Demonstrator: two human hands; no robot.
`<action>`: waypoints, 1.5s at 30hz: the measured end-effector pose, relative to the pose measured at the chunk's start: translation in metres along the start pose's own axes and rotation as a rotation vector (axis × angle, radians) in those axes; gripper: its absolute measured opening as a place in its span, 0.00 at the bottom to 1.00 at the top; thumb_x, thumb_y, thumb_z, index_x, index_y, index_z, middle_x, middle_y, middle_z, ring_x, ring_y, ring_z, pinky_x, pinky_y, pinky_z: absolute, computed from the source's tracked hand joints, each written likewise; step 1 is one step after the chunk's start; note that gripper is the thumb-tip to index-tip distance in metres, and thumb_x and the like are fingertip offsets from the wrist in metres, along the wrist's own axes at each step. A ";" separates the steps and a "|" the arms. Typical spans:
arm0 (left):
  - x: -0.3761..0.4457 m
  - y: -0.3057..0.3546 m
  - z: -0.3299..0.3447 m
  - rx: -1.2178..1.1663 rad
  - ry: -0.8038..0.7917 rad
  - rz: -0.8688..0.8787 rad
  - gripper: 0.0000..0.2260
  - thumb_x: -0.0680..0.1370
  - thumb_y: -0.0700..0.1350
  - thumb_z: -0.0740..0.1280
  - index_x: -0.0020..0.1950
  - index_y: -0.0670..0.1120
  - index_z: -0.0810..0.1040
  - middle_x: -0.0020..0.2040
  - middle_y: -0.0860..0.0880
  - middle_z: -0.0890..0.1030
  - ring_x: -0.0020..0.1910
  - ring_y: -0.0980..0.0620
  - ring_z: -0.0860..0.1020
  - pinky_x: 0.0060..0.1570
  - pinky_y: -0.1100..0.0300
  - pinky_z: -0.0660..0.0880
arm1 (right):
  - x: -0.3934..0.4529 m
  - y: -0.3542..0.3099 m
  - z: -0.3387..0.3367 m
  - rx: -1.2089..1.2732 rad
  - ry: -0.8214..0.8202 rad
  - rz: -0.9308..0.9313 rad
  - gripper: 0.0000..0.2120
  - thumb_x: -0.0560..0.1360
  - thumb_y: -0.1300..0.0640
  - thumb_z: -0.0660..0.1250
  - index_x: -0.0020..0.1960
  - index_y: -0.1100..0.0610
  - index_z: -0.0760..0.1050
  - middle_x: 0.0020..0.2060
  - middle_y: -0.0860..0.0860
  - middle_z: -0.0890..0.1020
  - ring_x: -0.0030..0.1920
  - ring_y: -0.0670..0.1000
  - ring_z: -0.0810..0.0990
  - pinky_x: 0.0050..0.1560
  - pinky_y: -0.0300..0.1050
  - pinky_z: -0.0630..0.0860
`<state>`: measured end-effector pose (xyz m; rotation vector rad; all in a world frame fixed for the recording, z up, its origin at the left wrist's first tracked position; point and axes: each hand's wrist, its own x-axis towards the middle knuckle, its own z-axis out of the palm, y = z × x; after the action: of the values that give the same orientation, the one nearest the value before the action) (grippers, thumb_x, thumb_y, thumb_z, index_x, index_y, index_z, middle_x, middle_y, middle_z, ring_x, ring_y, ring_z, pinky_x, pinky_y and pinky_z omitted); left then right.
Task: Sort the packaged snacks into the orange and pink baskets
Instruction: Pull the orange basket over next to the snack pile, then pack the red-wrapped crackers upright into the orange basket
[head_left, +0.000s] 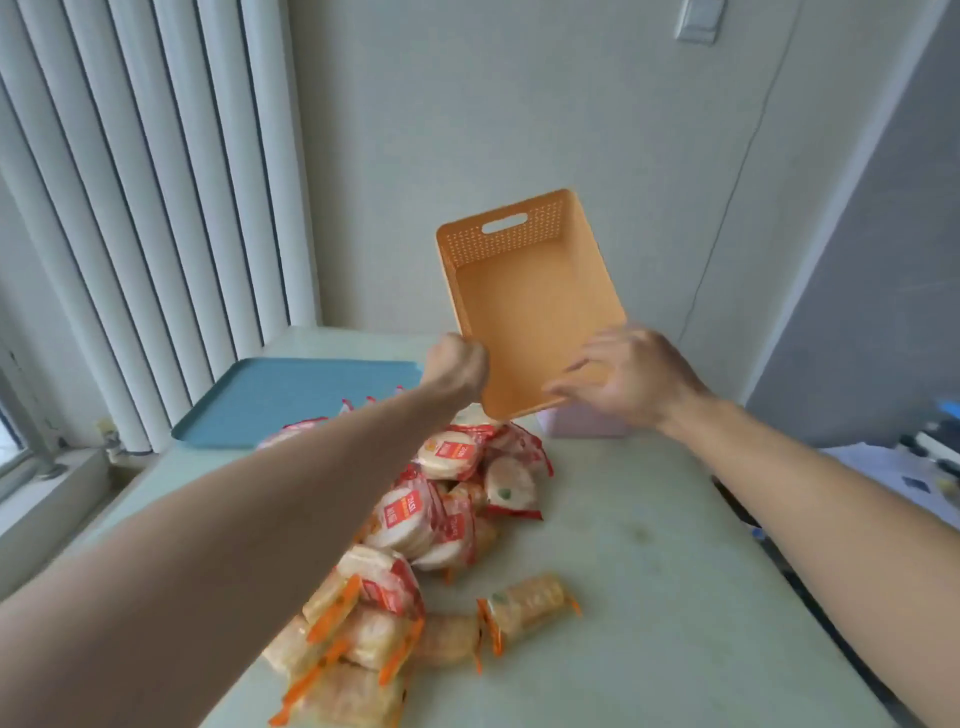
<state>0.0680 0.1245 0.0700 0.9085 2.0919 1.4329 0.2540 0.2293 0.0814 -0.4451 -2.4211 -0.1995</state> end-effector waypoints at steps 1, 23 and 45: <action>-0.019 0.003 0.012 -0.021 -0.054 -0.016 0.13 0.77 0.38 0.54 0.49 0.36 0.78 0.44 0.40 0.82 0.37 0.42 0.81 0.32 0.57 0.81 | -0.009 0.002 -0.011 -0.024 0.138 0.000 0.21 0.71 0.36 0.71 0.48 0.53 0.86 0.45 0.50 0.86 0.47 0.54 0.82 0.53 0.46 0.74; -0.106 -0.057 0.078 0.460 -0.545 -0.062 0.10 0.78 0.41 0.65 0.58 0.38 0.75 0.49 0.42 0.82 0.32 0.45 0.86 0.35 0.56 0.83 | -0.121 0.025 0.021 -0.093 -0.703 0.966 0.05 0.78 0.65 0.59 0.44 0.60 0.71 0.40 0.56 0.76 0.41 0.57 0.77 0.32 0.43 0.69; 0.038 -0.167 -0.122 0.876 -0.258 -0.100 0.56 0.62 0.74 0.72 0.81 0.60 0.48 0.77 0.44 0.62 0.75 0.37 0.62 0.73 0.42 0.64 | 0.086 -0.098 0.182 0.474 -1.009 0.338 0.60 0.58 0.30 0.79 0.81 0.37 0.50 0.81 0.46 0.59 0.79 0.51 0.60 0.78 0.53 0.61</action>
<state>-0.0852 0.0335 -0.0413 1.1785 2.5049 0.2631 0.0492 0.2071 -0.0070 -0.8566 -3.1242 0.9402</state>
